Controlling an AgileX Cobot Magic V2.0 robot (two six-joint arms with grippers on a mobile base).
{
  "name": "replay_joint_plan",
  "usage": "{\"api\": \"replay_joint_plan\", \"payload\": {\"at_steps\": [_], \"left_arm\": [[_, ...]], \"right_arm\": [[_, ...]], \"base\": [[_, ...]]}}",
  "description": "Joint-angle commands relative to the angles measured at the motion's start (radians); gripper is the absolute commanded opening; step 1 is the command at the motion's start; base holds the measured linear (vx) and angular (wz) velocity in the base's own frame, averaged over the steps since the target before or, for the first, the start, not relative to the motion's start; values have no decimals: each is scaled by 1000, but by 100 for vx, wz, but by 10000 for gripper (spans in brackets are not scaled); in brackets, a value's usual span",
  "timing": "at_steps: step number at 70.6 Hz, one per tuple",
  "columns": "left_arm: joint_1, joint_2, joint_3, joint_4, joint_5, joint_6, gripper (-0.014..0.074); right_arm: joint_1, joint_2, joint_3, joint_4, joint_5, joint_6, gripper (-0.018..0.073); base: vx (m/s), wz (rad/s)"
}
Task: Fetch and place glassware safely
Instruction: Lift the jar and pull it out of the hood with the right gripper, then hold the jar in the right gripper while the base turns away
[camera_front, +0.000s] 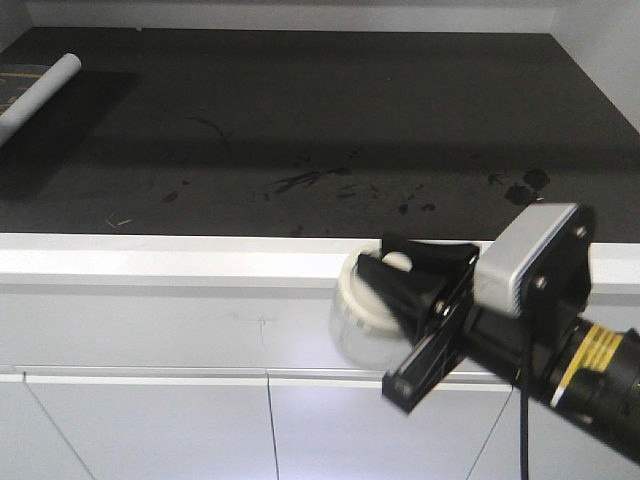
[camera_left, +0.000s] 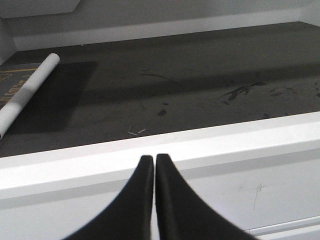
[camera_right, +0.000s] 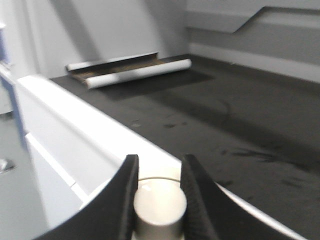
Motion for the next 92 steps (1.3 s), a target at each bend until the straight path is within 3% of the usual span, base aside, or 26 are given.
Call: {"api": "replay_joint_plan", "payload": {"at_steps": [1, 13, 25, 92], "left_arm": [[-7, 5, -26, -9, -67, -5, -7], [-7, 5, -26, -9, -67, -5, -7], [-7, 5, -26, -9, -67, -5, -7], [-7, 5, -26, -9, -67, -5, -7]], "right_arm": [[64, -24, -22, 13, -85, -2, -3], [192, -24, -22, 14, -82, -2, -3], [262, -24, -22, 14, -76, -2, -3], [267, -24, -22, 14, -76, 1, -3]], "base": [[0, 0], [0, 0], [0, 0], [0, 0]]}}
